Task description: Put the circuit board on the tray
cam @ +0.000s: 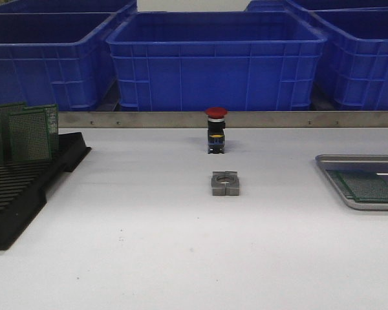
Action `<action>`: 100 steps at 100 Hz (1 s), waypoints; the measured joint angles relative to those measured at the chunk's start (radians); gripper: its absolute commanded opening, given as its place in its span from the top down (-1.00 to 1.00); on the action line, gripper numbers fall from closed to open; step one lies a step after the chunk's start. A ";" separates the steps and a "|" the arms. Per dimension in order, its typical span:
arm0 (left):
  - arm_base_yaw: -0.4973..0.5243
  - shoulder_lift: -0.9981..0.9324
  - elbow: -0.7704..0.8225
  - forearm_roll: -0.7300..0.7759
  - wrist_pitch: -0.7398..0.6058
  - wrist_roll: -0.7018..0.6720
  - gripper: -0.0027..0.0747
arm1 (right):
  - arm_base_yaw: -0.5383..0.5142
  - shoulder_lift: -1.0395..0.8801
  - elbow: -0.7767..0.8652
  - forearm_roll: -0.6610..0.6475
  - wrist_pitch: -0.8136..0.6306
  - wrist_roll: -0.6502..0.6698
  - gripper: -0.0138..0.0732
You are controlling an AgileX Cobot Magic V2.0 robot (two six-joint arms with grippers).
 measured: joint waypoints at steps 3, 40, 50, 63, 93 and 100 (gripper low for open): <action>0.000 0.000 0.000 0.004 0.000 -0.005 0.98 | 0.000 0.000 0.000 0.000 0.000 0.000 0.94; 0.000 0.000 0.000 0.015 -0.004 -0.014 0.98 | 0.000 0.000 0.001 0.000 0.007 0.000 0.94; 0.000 0.000 0.000 0.015 -0.004 -0.014 0.98 | 0.000 0.000 0.001 0.000 0.014 0.000 0.94; 0.000 0.000 0.000 0.015 -0.004 -0.014 0.98 | 0.000 0.000 0.001 0.000 0.014 0.000 0.94; 0.000 0.000 0.000 0.016 -0.004 -0.014 0.98 | 0.000 0.000 0.003 0.000 0.022 0.000 0.94; 0.000 0.000 0.000 0.016 -0.004 -0.014 0.98 | 0.000 0.000 0.005 0.000 0.022 0.000 0.94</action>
